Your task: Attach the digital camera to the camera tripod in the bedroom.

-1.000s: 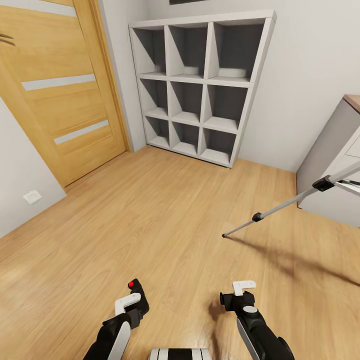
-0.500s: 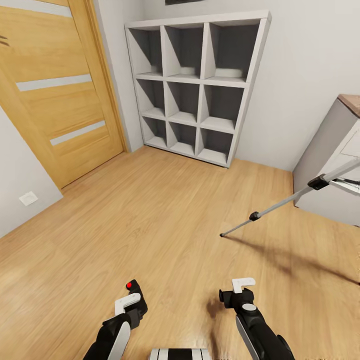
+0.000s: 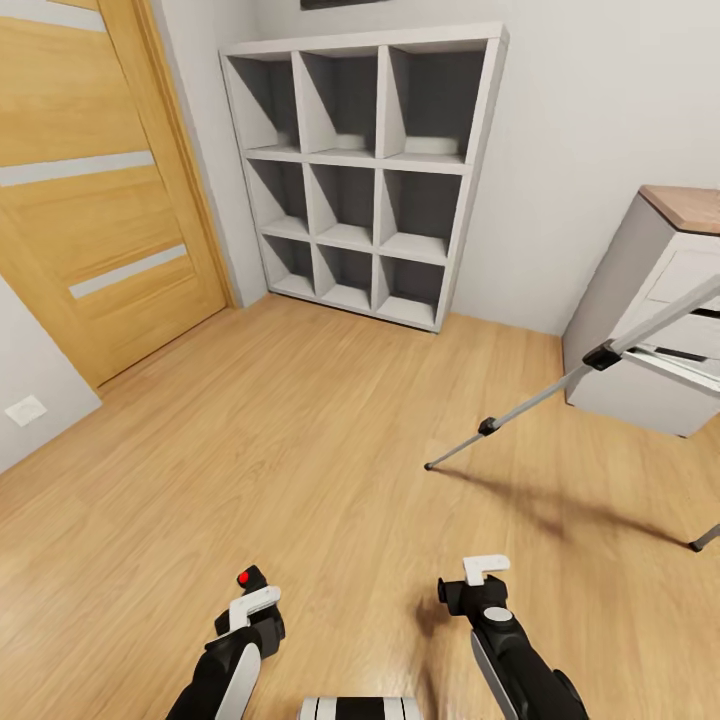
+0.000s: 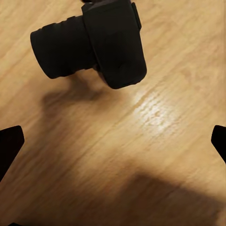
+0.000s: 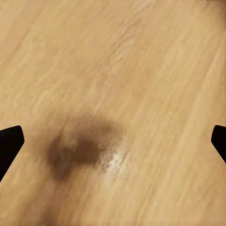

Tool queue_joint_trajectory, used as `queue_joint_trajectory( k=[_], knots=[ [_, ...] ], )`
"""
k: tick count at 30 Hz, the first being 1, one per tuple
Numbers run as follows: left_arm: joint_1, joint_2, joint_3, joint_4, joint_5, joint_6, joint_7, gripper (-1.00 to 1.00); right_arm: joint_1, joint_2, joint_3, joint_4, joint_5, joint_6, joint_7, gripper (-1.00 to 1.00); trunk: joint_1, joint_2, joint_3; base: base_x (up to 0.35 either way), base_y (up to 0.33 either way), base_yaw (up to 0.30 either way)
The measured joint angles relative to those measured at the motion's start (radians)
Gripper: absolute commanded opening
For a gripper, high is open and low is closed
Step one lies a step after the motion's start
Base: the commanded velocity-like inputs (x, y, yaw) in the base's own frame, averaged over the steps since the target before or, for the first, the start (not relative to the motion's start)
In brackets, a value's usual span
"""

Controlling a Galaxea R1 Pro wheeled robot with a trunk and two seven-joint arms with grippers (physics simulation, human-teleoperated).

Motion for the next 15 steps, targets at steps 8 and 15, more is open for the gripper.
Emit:
queue_joint_trajectory(
  k=[8, 15],
  knots=[
    [0.000, 0.000, 0.000, 0.000, -0.001, 0.000, 0.000, 1.00, 0.000, -0.004, -0.001, 0.000, 0.001, -0.002, 0.001, 1.00, 0.000, 0.000, 0.000, 0.000, 0.000, -0.006],
    [0.000, 0.000, 0.000, 0.000, -0.001, 0.000, 0.000, 1.00, 0.000, -0.004, -0.005, 0.000, -0.001, 0.007, 0.003, 1.00, 0.000, 0.000, 0.001, 0.000, 0.000, -0.062]
  ],
)
